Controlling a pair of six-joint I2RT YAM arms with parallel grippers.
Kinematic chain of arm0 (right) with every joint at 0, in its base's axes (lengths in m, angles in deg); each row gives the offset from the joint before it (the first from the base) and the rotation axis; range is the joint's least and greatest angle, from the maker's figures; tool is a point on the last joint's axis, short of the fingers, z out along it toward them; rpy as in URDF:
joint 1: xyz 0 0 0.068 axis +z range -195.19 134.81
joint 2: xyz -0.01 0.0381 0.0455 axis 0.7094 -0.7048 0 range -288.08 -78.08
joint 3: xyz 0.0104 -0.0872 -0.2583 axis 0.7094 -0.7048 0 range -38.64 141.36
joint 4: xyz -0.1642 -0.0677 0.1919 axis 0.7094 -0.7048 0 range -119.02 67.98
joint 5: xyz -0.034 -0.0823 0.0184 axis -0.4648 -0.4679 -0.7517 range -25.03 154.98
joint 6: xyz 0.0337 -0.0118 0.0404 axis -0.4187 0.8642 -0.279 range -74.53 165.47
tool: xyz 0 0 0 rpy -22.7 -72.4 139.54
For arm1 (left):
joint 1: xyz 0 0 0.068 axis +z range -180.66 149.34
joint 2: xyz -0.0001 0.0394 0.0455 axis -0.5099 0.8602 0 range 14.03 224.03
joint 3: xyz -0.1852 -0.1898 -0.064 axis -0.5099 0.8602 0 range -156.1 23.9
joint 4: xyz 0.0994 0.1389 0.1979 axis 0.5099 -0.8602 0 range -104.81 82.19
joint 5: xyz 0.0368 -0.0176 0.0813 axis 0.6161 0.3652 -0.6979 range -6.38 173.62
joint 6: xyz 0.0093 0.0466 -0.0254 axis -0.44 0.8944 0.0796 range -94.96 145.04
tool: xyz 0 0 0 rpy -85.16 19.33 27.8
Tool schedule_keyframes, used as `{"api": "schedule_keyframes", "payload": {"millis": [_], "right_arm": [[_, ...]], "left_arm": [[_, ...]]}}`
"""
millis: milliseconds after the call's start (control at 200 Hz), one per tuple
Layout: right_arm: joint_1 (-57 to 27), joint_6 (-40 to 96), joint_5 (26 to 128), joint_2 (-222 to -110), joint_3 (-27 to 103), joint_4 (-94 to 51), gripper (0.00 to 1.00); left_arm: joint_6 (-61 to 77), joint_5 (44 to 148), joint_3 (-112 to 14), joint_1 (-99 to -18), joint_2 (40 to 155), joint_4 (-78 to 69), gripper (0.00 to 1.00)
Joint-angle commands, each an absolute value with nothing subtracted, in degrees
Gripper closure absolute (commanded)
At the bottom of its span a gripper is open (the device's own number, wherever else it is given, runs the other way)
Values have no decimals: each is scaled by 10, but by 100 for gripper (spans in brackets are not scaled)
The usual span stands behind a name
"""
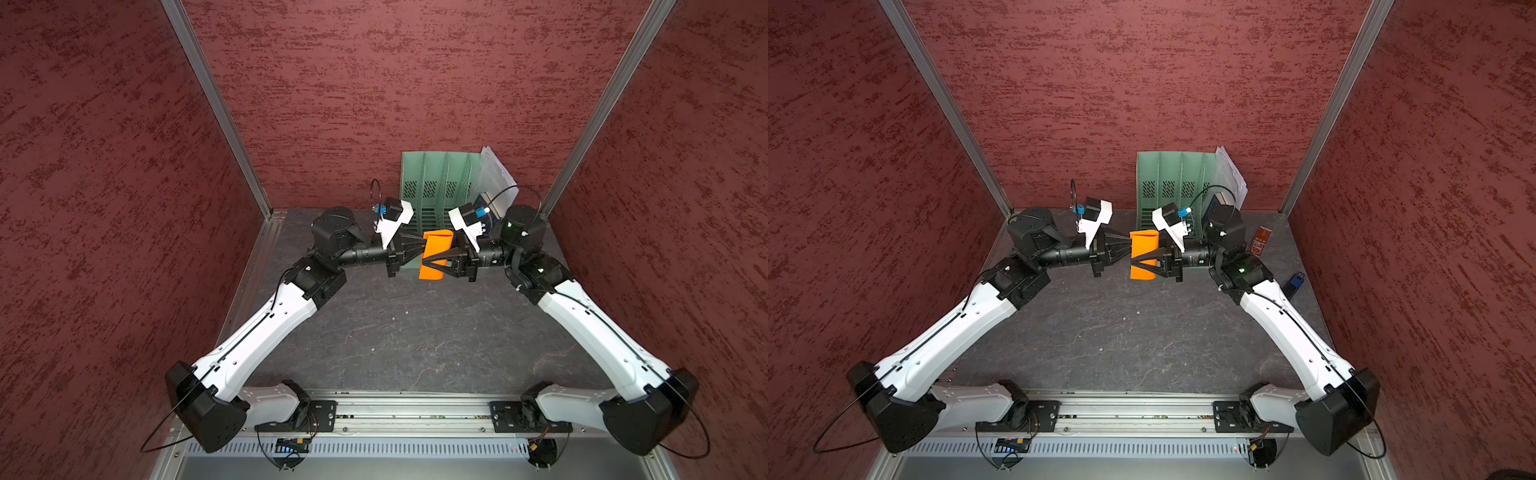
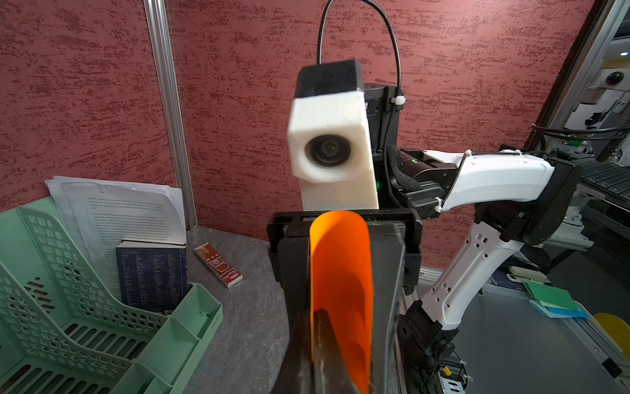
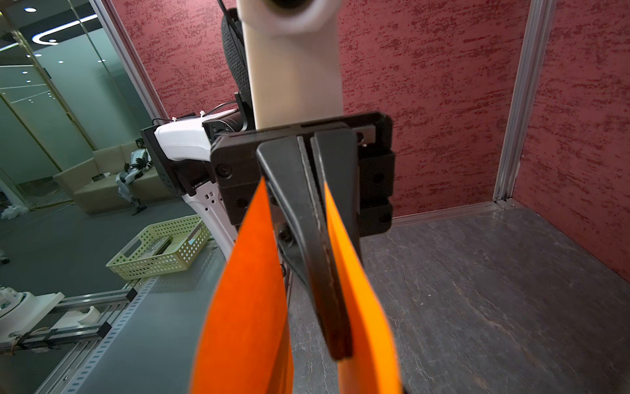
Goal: Fold the square paper along the opposite sides
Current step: Fold the paper.
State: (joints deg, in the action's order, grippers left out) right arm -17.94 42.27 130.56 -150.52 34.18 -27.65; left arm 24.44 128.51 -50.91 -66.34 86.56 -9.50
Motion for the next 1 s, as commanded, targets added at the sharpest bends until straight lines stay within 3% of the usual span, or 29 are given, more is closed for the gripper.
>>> {"api": "schedule_keyframes", "payload": {"millis": [0, 997], "right_arm": [[-170, 426, 1309, -1506, 362, -278, 69], [-168, 440, 1302, -1510, 364, -295, 69]], "left_arm": [[247, 1290, -522, -662, 870, -96, 100], [266, 1285, -536, -661, 852, -139, 100]]}}
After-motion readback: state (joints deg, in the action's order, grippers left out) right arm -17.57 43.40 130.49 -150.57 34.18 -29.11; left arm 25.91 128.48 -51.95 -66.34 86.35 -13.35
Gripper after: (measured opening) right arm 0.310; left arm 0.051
